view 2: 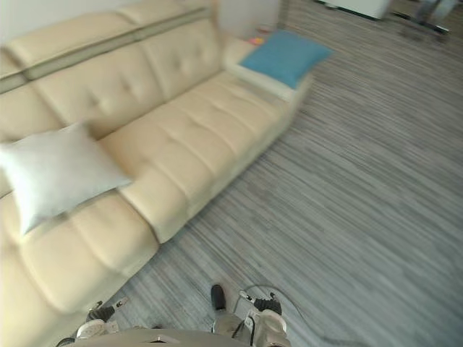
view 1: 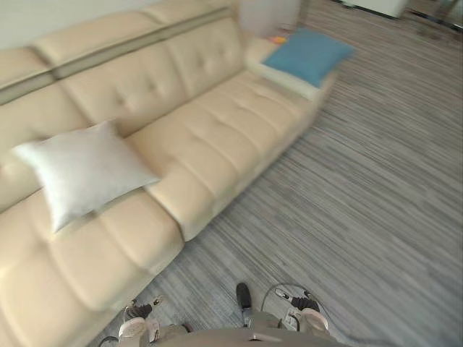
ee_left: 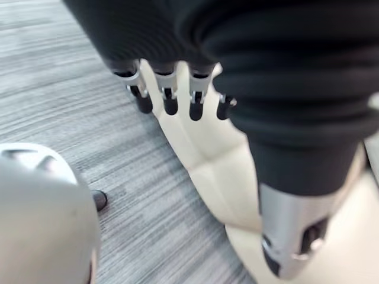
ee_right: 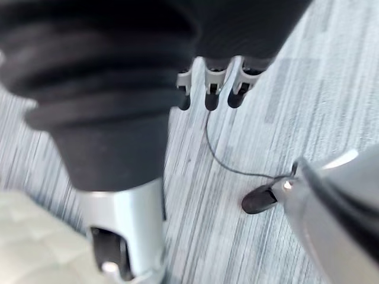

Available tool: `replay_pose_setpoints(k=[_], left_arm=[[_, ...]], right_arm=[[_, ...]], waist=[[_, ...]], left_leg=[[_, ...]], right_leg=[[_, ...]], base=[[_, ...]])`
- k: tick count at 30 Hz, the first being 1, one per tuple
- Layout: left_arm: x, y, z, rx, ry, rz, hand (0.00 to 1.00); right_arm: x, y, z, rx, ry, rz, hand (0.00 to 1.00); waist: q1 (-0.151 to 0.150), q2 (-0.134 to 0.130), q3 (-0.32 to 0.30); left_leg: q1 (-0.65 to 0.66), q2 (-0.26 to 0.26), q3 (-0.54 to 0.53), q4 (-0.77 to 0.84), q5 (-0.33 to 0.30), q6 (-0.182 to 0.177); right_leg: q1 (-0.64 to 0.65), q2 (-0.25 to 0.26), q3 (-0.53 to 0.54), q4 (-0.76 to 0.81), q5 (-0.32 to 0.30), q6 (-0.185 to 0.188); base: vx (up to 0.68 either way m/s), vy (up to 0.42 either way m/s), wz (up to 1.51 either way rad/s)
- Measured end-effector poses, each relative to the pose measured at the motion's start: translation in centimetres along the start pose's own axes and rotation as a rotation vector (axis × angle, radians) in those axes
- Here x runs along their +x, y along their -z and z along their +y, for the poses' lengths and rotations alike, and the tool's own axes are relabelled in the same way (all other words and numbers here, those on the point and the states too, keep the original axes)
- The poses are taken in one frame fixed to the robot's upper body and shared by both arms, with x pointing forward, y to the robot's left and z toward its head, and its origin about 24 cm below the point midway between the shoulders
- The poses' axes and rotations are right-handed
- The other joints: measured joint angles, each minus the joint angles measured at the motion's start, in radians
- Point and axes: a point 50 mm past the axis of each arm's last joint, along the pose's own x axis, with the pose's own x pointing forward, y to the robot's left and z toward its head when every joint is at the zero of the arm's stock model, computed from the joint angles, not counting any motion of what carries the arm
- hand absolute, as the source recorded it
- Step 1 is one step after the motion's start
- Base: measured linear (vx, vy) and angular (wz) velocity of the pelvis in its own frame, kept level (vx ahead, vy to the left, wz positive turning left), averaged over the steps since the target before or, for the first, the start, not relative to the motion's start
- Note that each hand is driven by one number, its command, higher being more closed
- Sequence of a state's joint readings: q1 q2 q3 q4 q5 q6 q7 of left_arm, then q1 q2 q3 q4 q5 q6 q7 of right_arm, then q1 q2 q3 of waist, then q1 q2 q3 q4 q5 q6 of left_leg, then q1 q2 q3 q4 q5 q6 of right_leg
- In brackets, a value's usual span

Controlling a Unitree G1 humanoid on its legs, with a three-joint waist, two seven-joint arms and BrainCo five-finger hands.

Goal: Pick up cushions and gather them together orderly.

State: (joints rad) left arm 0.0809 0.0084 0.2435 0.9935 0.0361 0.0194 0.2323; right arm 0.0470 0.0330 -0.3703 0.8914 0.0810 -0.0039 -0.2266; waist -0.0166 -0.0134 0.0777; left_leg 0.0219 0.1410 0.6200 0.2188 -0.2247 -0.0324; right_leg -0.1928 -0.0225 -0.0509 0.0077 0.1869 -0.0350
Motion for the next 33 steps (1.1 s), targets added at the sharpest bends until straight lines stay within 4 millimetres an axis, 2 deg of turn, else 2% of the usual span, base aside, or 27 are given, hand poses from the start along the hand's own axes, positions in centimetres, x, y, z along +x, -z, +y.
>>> replay_pose_setpoints(k=[1, 3, 4, 5, 6, 7, 9, 10, 12, 13, 14, 15, 16, 17, 19, 21, 22, 23, 25, 28, 30, 32, 33], left_arm=[[0.0, -0.1, -0.3, 0.037, 0.016, -0.009, 0.0], [-0.1, -0.1, -0.6, 0.059, 0.034, -0.015, 0.0], [-0.1, -0.1, -0.8, 0.074, 0.048, -0.017, 0.0], [-0.2, -0.2, -1.0, 0.084, 0.059, -0.022, 0.0], [-0.2, -0.3, -1.4, 0.096, 0.075, -0.028, 0.0], [-0.3, -0.3, -1.7, 0.103, 0.084, -0.031, 0.0], [-0.2, -0.3, -1.6, 0.108, 0.085, -0.03, 0.0], [-0.2, -0.5, -1.6, 0.11, 0.084, -0.034, 0.0], [-0.1, -0.6, -1.3, 0.13, 0.079, -0.039, 0.0], [-0.1, -0.7, -1.1, 0.14, 0.076, -0.046, 0.0], [-0.1, -1.0, -1.2, 0.123, 0.084, -0.055, 0.0], [-0.1, -1.5, -1.3, 0.112, 0.086, -0.073, 0.0], [-0.2, -1.5, -1.6, 0.106, 0.092, -0.079, 0.0], [-0.2, -1.6, -1.7, 0.103, 0.096, -0.085, 0.0], [-0.4, -2.0, -2.1, 0.1, 0.104, -0.103, 0.0], [-0.4, -2.4, -2.2, 0.099, 0.107, -0.122, 0.0], [-0.4, -2.7, -2.3, 0.092, 0.107, -0.129, 0.0], [-0.4, -2.7, -2.4, 0.088, 0.109, -0.131, 0.0], [-0.6, -3.0, -2.8, 0.072, 0.113, -0.14, 0.0], [-0.6, -3.2, -2.8, 0.069, 0.113, -0.149, 0.0], [-0.5, -3.0, -2.5, 0.053, 0.1, -0.142, 0.0], [-0.5, -2.8, -2.1, 0.056, 0.091, -0.14, 0.0], [-0.4, -2.7, -1.9, 0.062, 0.086, -0.135, 0.0]], right_arm=[[0.0, 0.8, -0.7, -0.013, 0.019, 0.027, 0.0], [0.0, 1.2, -1.3, -0.002, 0.036, 0.045, 0.0], [0.1, 1.2, -1.7, -0.01, 0.045, 0.046, 0.0], [0.2, 1.1, -2.0, -0.017, 0.051, 0.046, 0.0], [0.3, 1.0, -2.3, -0.03, 0.057, 0.049, 0.0], [0.5, 0.9, -2.6, -0.039, 0.062, 0.053, 0.0], [0.5, 0.8, -2.7, -0.046, 0.063, 0.054, 0.0], [0.6, 0.6, -2.7, -0.034, 0.067, 0.051, 0.0], [0.6, 0.5, -2.4, -0.03, 0.061, 0.05, 0.0], [0.6, 0.8, -2.1, -0.034, 0.054, 0.063, 0.0], [0.5, 1.0, -2.1, -0.037, 0.052, 0.07, 0.0], [0.6, 0.9, -2.1, -0.037, 0.053, 0.064, 0.0], [0.6, 0.7, -2.4, -0.042, 0.06, 0.06, 0.0], [0.7, 0.6, -2.4, -0.039, 0.06, 0.058, 0.0], [0.7, 0.7, -2.1, -0.039, 0.052, 0.067, 0.0], [0.7, 0.3, -1.8, -0.038, 0.044, 0.06, 0.0], [0.7, 0.4, -1.9, -0.034, 0.048, 0.06, 0.0], [0.6, 0.5, -2.0, -0.033, 0.05, 0.057, 0.0], [0.5, 0.7, -2.1, -0.031, 0.053, 0.054, 0.0], [0.5, 0.8, -2.2, -0.032, 0.054, 0.057, 0.0], [0.4, 0.9, -2.0, -0.033, 0.05, 0.064, 0.0], [0.2, 1.7, -2.3, -0.044, 0.057, 0.083, 0.0], [0.1, 2.0, -2.1, -0.046, 0.052, 0.094, 0.0]], waist=[[-0.004, 0.005, 0.002], [-0.017, 0.022, 0.011], [-0.022, 0.027, 0.01], [-0.022, 0.029, 0.008], [-0.021, 0.047, 0.009], [-0.011, 0.051, 0.015], [-0.008, 0.062, 0.014], [-0.013, 0.07, 0.018], [-0.017, 0.06, 0.029], [-0.015, 0.038, 0.039], [-0.012, 0.032, 0.055], [0.0, 0.038, 0.068], [0.008, 0.043, 0.076], [0.01, 0.059, 0.078], [0.022, 0.063, 0.078], [0.035, 0.063, 0.079], [0.041, 0.063, 0.081], [0.043, 0.064, 0.081], [0.056, 0.065, 0.081], [0.07, 0.063, 0.077], [0.073, 0.058, 0.062], [0.075, 0.037, 0.04], [0.081, 0.012, 0.023]], left_leg=[[0.022, 0.013, 0.059, 0.014, 0.004, -0.006], [0.058, 0.023, 0.085, 0.011, 0.013, -0.022], [0.083, 0.02, 0.096, -0.012, 0.02, -0.039], [0.097, 0.019, 0.091, -0.036, 0.025, -0.051], [0.113, 0.019, 0.077, -0.077, 0.02, -0.061], [0.12, 0.02, 0.057, -0.106, 0.015, -0.066], [0.137, 0.029, 0.053, -0.12, 0.013, -0.069], [0.141, 0.046, 0.056, -0.102, 0.006, -0.081], [0.116, 0.102, 0.058, 0.032, -0.007, -0.113], [0.076, 0.149, 0.036, 0.186, -0.009, -0.1], [0.023, 0.202, -0.014, 0.364, 0.011, -0.045], [-0.032, 0.238, -0.092, 0.527, 0.03, 0.019], [-0.078, 0.227, -0.177, 0.619, -0.003, 0.002], [-0.125, 0.187, -0.249, 0.659, -0.038, -0.013], [-0.186, 0.094, -0.31, 0.565, -0.067, -0.008], [-0.231, 0.056, -0.322, 0.415, -0.064, -0.001], [-0.258, 0.04, -0.332, 0.287, -0.047, -0.002], [-0.269, 0.035, -0.34, 0.239, -0.03, -0.002], [-0.301, 0.007, -0.4, 0.04, 0.058, -0.021], [-0.31, -0.004, -0.416, 0.018, 0.122, -0.004], [-0.315, -0.038, -0.429, 0.029, 0.149, 0.029], [-0.315, -0.068, -0.411, 0.079, 0.135, 0.05], [-0.299, -0.087, -0.369, 0.089, 0.107, 0.075]], right_leg=[[0.005, -0.019, -0.192, 0.04, -0.08, -0.035], [0.018, -0.052, -0.371, 0.072, -0.112, -0.039], [0.025, -0.056, -0.428, 0.086, -0.133, -0.036], [0.032, -0.047, -0.428, 0.086, -0.139, -0.032], [0.033, -0.019, -0.393, 0.074, -0.136, -0.026], [0.033, 0.007, -0.367, 0.058, -0.13, -0.016], [0.031, 0.036, -0.345, 0.04, -0.141, -0.024], [0.026, 0.053, -0.343, 0.058, -0.16, -0.028], [0.021, 0.066, -0.33, 0.098, -0.189, -0.039], [0.034, 0.068, -0.313, 0.105, -0.198, -0.043], [0.063, 0.077, -0.296, 0.107, -0.206, -0.053], [0.092, 0.093, -0.268, 0.113, -0.215, -0.069], [0.105, 0.104, -0.238, 0.126, -0.226, -0.077], [0.119, 0.11, -0.204, 0.127, -0.232, -0.081], [0.129, 0.11, -0.132, 0.118, -0.234, -0.076], [0.131, 0.109, -0.088, 0.108, -0.236, -0.072], [0.141, 0.107, -0.067, 0.094, -0.238, -0.069], [0.148, 0.105, -0.064, 0.087, -0.24, -0.067], [0.169, 0.094, -0.038, 0.064, -0.252, -0.048], [0.169, 0.087, 0.003, 0.061, -0.267, -0.028], [0.151, 0.063, 0.052, 0.096, -0.301, 0.006], [0.11, 0.025, 0.086, 0.207, -0.381, 0.047], [0.062, -0.004, 0.098, 0.355, -0.425, 0.099]], base=[[0.11, -0.109, -1.23], [0.1, -0.134, -1.03], [0.1, -0.144, -0.71], [0.09, -0.145, -0.6], [0.06, -0.115, -0.59], [0.04, -0.104, -0.59], [0.05, -0.065, -0.59], [0.07, -0.054, -0.53], [0.07, -0.052, -0.36], [0.1, -0.078, -0.36], [0.14, -0.103, -0.49], [0.12, -0.037, -0.66], [0.11, 0.018, -0.83], [0.1, 0.096, -0.96], [0.12, 0.102, -1.05], [0.14, 0.102, -0.91], [0.16, 0.113, -0.61], [0.18, 0.136, -0.55], [0.21, 0.169, -0.48], [0.24, 0.201, -0.5], [0.29, 0.254, -0.54], [0.36, 0.312, -0.6], [0.32, 0.249, -0.55]])
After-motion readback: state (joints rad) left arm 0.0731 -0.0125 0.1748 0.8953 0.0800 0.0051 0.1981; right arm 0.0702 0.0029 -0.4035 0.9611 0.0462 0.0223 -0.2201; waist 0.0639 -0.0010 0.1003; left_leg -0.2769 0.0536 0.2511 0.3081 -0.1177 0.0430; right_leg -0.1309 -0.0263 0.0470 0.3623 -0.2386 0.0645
